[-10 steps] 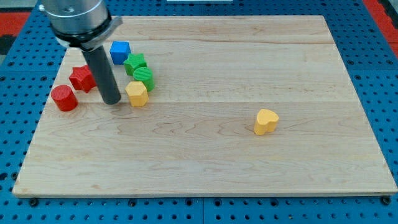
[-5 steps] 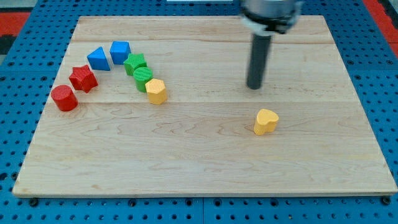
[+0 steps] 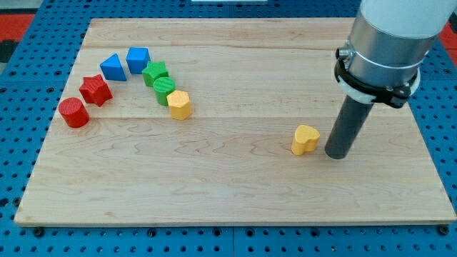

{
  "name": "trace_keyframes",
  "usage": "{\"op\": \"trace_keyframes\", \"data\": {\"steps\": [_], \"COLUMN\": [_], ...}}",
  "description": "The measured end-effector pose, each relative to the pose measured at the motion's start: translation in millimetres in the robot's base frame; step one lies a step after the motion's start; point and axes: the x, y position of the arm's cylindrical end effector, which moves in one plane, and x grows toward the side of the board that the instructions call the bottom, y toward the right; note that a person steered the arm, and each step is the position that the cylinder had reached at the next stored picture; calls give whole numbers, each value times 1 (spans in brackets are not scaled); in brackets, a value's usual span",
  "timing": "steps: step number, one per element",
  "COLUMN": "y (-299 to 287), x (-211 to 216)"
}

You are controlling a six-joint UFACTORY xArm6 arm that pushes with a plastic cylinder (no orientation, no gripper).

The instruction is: Move the yellow heart closer to yellow hexagon

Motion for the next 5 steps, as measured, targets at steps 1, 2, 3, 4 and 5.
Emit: {"op": "trace_keyframes", "data": {"steps": [1, 2, 3, 4, 5], "y": [-32, -74, -73, -12, -52], "x": [-9, -18, -28, -51, -54]}}
